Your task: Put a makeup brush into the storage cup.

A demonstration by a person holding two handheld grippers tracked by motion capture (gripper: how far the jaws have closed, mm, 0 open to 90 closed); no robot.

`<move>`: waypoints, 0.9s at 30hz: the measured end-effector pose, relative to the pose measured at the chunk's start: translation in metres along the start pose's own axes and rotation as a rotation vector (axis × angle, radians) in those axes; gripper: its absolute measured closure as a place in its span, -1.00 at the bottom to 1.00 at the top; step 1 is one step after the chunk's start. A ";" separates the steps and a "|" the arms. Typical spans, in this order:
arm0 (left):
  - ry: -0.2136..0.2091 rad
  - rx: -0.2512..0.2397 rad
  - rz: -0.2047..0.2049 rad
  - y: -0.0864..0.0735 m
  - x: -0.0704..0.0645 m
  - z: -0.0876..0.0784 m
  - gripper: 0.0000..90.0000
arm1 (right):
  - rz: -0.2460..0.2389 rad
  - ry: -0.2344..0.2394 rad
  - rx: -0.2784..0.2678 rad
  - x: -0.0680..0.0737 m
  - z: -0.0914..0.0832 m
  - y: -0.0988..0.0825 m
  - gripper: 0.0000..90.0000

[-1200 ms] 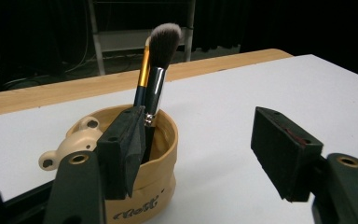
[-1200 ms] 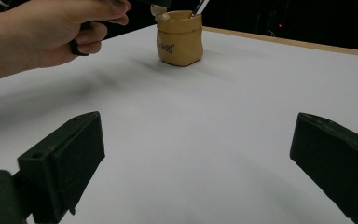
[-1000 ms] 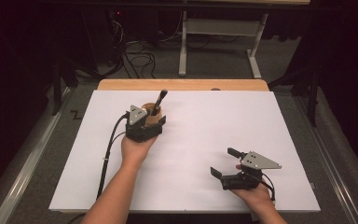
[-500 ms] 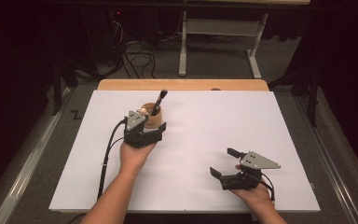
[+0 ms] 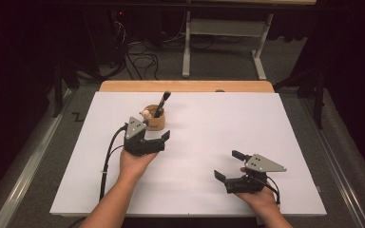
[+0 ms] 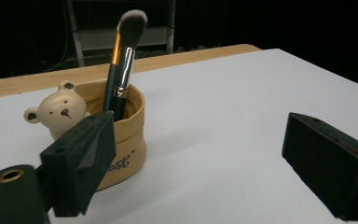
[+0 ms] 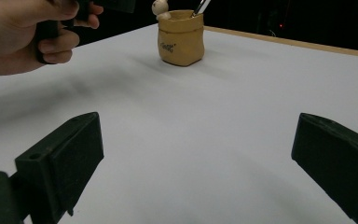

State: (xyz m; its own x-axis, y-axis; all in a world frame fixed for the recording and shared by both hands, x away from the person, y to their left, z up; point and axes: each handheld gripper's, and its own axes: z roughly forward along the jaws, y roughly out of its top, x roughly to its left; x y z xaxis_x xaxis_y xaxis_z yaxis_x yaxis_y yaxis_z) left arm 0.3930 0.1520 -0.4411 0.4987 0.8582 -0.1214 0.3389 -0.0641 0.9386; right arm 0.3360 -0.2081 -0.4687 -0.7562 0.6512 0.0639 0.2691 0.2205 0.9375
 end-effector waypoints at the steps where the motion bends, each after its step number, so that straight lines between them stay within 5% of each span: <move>1: -0.002 -0.004 -0.001 0.000 -0.001 -0.001 -0.80 | -0.001 0.003 -0.002 0.000 0.000 0.000 -0.95; 14: -0.028 0.009 0.024 -0.010 -0.005 -0.028 -0.99 | -0.006 -0.008 -0.010 -0.003 -0.004 0.004 -0.99; 27: -0.040 0.003 0.015 -0.039 0.001 -0.071 -1.00 | 0.000 -0.042 -0.050 -0.010 -0.020 0.014 -0.99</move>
State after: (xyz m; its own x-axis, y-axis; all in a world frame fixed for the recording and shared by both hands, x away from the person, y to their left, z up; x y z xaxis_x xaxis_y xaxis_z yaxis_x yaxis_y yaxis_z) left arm 0.3239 0.1910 -0.4547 0.5355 0.8359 -0.1202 0.3332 -0.0783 0.9396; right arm 0.3357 -0.2262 -0.4500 -0.7304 0.6812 0.0509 0.2385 0.1845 0.9534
